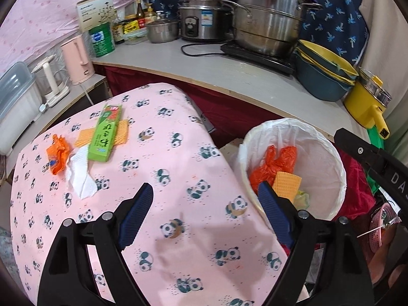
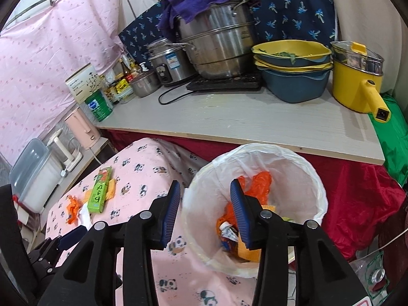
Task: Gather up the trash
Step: 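Move both tools back over the table toward the orange wrapper and tissue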
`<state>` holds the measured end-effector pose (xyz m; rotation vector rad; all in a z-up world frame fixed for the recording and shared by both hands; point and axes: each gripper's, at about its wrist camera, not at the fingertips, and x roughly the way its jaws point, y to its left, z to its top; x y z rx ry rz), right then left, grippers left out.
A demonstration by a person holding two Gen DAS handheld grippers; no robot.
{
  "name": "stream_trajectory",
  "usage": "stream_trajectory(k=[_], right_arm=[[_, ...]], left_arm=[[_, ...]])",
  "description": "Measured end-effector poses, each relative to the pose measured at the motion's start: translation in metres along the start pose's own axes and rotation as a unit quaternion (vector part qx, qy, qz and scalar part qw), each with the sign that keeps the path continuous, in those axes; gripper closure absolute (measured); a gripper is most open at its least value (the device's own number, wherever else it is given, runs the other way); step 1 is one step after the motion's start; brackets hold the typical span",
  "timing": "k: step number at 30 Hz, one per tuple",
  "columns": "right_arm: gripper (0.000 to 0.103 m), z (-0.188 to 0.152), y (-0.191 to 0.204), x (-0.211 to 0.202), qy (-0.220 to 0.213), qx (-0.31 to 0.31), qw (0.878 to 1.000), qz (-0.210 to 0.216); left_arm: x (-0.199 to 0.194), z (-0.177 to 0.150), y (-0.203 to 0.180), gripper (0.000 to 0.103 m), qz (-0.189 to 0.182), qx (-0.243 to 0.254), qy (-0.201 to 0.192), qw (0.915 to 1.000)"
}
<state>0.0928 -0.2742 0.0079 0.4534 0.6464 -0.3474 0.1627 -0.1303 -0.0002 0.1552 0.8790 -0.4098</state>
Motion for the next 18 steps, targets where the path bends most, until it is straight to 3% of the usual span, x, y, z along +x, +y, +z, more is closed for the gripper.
stream_trajectory(k=[18], right_arm=[[0.056,-0.020,0.099,0.006,0.018,-0.074,0.996,0.045]], left_arm=[[-0.025,-0.018,0.109,0.023,0.054,-0.089,-0.015,0.9945]])
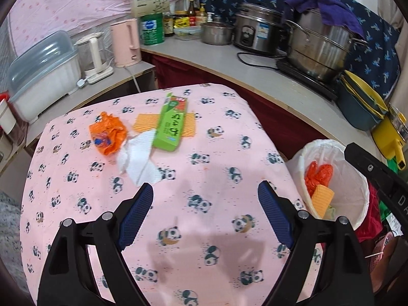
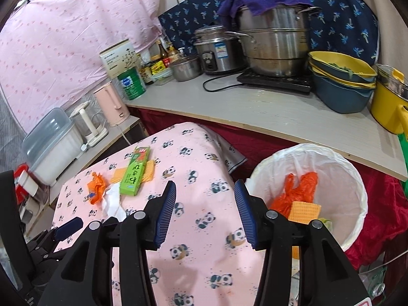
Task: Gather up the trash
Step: 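Move both tools back over the table toward the orange wrapper and tissue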
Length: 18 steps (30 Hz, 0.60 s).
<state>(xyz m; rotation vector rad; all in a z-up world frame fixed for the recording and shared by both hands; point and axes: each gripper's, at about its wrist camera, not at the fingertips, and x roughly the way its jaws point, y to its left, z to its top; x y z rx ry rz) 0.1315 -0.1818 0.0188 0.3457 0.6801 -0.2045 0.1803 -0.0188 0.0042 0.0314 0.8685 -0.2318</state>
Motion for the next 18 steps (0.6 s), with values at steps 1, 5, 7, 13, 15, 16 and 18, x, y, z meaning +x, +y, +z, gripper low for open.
stream_trajectory(k=[1,5,7,13,15,16,18], right_arm=[[0.056,-0.001,0.006,0.002,0.002,-0.004,1.000,0.003],[0.056,-0.005,0.026,0.009,0.010,-0.015,1.000,0.012],[0.056,-0.008,0.037,0.014,0.015,-0.022,0.999,0.018],[0.056,-0.014,0.071,0.029,0.031,-0.043,0.998,0.035],[0.056,-0.017,0.079,0.036,0.037,-0.049,0.997,0.040],[0.056,-0.018,0.083,0.039,0.040,-0.051,0.997,0.042],[0.056,-0.020,0.092,0.047,0.049,-0.053,0.996,0.048]], left_arm=[[0.000,0.000,0.005,0.023,0.002,-0.004,-0.001,1.0000],[0.000,0.000,0.031,0.023,0.014,-0.022,0.001,0.9997],[0.000,-0.001,0.044,0.023,0.020,-0.032,0.002,0.9993],[0.006,-0.002,0.083,0.023,0.036,-0.064,0.007,0.9973],[0.009,-0.003,0.095,0.023,0.042,-0.075,0.011,0.9963],[0.011,-0.003,0.102,0.023,0.044,-0.081,0.013,0.9956],[0.014,-0.004,0.113,0.023,0.048,-0.092,0.017,0.9945]])
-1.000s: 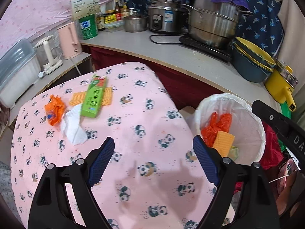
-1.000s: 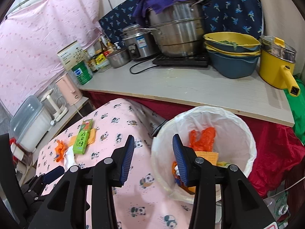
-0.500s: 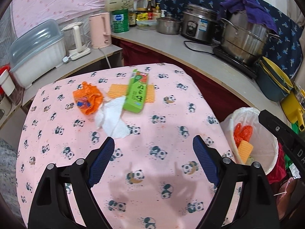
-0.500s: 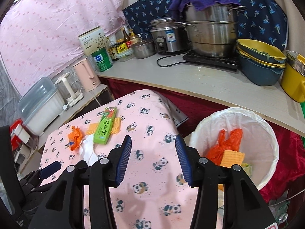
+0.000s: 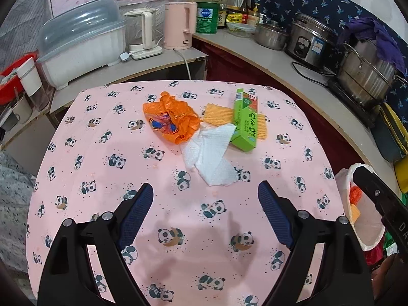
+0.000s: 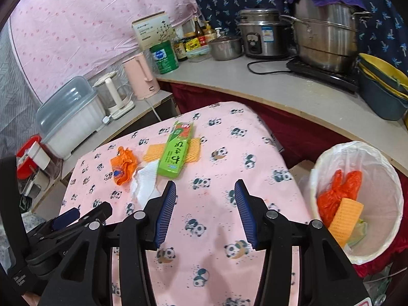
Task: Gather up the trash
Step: 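Move both tools back over the table toward the orange wrapper and tissue, then close the right gripper on the white tissue while the left gripper closes near the tissue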
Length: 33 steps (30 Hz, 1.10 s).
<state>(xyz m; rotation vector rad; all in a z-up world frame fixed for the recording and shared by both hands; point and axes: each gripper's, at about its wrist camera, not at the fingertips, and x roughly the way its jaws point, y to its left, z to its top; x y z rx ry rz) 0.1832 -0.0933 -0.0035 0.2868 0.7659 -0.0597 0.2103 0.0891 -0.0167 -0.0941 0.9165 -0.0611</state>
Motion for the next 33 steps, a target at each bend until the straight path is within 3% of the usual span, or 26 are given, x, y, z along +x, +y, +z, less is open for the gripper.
stream_trajectory(k=[16,25,31,33], right_arm=[[0.051,0.006,0.049,0.092,0.065,-0.005,0.997,0.045],[0.051,-0.017,0.086,0.156,0.125,-0.030,0.989,0.068],[0.051,-0.023,0.099,0.183,0.142,-0.031,0.987,0.074],[0.059,-0.025,0.102,0.190,0.145,-0.035,0.986,0.074]], left_arm=[[0.058,0.018,0.073,0.022,0.024,-0.065,0.038,0.9969],[0.076,0.029,0.107,0.022,0.031,-0.100,0.044,0.9935],[0.088,0.034,0.112,0.022,0.034,-0.103,0.049,0.9929],[0.091,0.033,0.112,0.022,0.035,-0.102,0.052,0.9928]])
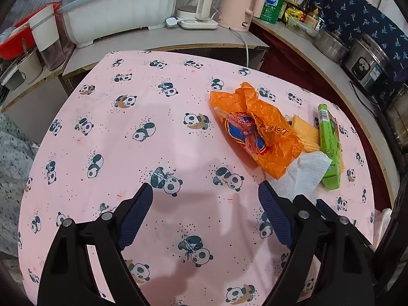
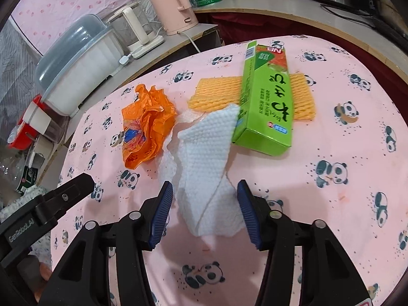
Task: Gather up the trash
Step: 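Close the right gripper on the white tissue while the left gripper closes near the tissue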
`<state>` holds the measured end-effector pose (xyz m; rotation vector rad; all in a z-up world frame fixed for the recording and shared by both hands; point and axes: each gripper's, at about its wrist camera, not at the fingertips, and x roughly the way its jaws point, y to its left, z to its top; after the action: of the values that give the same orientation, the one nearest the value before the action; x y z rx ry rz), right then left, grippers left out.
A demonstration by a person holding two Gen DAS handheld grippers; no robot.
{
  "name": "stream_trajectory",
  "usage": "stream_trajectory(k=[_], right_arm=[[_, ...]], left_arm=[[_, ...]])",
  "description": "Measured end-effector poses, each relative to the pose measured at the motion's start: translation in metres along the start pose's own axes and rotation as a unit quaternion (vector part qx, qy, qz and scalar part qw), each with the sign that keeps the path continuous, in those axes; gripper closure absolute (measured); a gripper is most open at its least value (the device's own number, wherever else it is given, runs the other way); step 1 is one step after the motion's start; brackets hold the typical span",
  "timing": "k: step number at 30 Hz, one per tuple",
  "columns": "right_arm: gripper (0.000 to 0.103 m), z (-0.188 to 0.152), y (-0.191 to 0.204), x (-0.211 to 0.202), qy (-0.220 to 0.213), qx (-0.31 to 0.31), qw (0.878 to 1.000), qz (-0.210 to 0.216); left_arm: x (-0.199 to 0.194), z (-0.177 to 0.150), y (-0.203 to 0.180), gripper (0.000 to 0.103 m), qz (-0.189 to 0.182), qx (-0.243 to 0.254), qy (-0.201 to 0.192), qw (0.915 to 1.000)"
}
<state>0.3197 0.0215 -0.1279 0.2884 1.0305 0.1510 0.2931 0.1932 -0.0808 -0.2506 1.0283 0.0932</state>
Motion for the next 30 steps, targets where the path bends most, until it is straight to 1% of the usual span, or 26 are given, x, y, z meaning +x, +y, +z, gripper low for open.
stream_trajectory(k=[1,3,4,5,6,11,13,16,19,20,24,28,30], right_arm=[[0.063,-0.001,0.001,0.002,0.003,-0.003,1.000,-0.002],[0.083,-0.002,0.001,0.004,0.004,-0.014,1.000,-0.010],[0.088,-0.004,0.002,0.004,0.005,-0.021,1.000,-0.015],[0.096,-0.006,0.000,0.003,0.008,-0.025,1.000,-0.015],[0.098,-0.007,-0.002,0.001,0.011,-0.024,1.000,-0.012],[0.099,-0.018,-0.019,-0.019,0.002,-0.007,1.000,-0.015],[0.099,-0.022,-0.029,-0.032,-0.007,0.003,1.000,-0.017],[0.099,-0.026,-0.043,-0.048,-0.013,0.017,0.999,-0.027],[0.099,-0.030,-0.058,-0.059,-0.020,0.034,0.999,-0.036],[0.099,-0.030,-0.062,-0.062,-0.023,0.041,0.998,-0.039],[0.099,-0.028,-0.072,-0.062,-0.024,0.051,0.998,-0.037],[0.099,-0.027,-0.070,-0.056,-0.021,0.045,0.998,-0.034],[0.099,-0.027,-0.071,-0.051,-0.018,0.044,0.998,-0.033]], left_arm=[[0.002,0.000,-0.001,0.022,0.001,0.000,0.001,1.0000],[0.004,-0.001,-0.001,0.022,-0.001,0.000,0.005,1.0000],[0.006,-0.001,-0.002,0.022,-0.002,0.000,0.007,1.0000],[0.007,-0.002,-0.003,0.022,-0.003,0.000,0.008,1.0000],[0.007,-0.003,-0.004,0.022,-0.004,0.001,0.009,0.9999],[0.005,-0.006,-0.014,0.022,-0.017,0.009,0.013,0.9997],[0.005,-0.007,-0.019,0.020,-0.022,0.012,0.014,0.9996],[0.004,-0.010,-0.029,0.019,-0.031,0.019,0.016,0.9992],[0.007,-0.012,-0.040,0.013,-0.032,0.027,0.016,0.9990],[0.009,-0.011,-0.044,0.013,-0.031,0.030,0.014,0.9990],[0.027,-0.005,-0.058,0.012,-0.022,0.037,0.020,0.9989],[0.050,0.004,-0.064,0.013,-0.013,0.034,0.029,0.9989],[0.058,0.007,-0.065,0.018,-0.014,0.031,0.035,0.9988]])
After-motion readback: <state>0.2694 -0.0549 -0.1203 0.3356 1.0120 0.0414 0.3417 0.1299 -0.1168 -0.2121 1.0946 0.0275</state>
